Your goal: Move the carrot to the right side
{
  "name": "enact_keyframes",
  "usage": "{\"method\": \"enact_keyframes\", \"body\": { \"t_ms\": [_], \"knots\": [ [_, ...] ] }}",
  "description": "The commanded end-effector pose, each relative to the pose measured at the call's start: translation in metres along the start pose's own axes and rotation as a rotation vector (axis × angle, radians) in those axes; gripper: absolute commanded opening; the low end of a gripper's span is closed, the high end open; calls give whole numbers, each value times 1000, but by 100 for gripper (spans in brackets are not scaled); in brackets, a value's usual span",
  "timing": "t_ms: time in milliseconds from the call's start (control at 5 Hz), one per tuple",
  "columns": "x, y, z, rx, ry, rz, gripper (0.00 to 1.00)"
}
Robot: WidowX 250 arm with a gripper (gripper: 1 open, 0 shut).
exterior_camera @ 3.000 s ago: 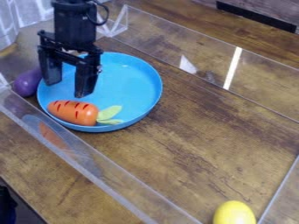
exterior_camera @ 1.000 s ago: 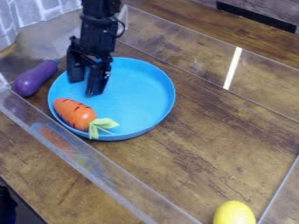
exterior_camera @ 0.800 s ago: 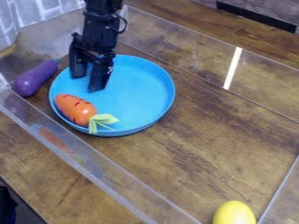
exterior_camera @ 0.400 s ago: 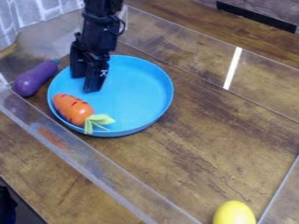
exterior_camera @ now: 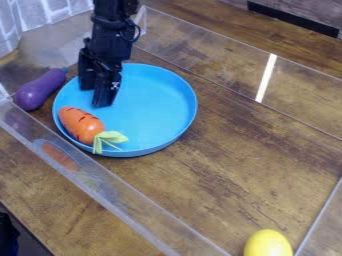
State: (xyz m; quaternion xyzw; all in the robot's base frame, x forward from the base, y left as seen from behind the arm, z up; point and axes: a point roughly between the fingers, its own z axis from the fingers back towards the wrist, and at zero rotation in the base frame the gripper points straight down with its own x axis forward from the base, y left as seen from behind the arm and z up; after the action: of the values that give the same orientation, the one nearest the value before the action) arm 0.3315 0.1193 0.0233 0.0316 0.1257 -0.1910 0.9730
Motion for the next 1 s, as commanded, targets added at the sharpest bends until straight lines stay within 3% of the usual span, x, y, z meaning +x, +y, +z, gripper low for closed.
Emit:
{"method": "enact_keyframes", "body": {
  "t_ms": [0,200,800],
  "knots": [
    [-15,8,10,21,-21,-2,100],
    [-23,10,9,27,-21,-27,100],
    [-21,13,-4,35,-14,0,100]
  ]
}}
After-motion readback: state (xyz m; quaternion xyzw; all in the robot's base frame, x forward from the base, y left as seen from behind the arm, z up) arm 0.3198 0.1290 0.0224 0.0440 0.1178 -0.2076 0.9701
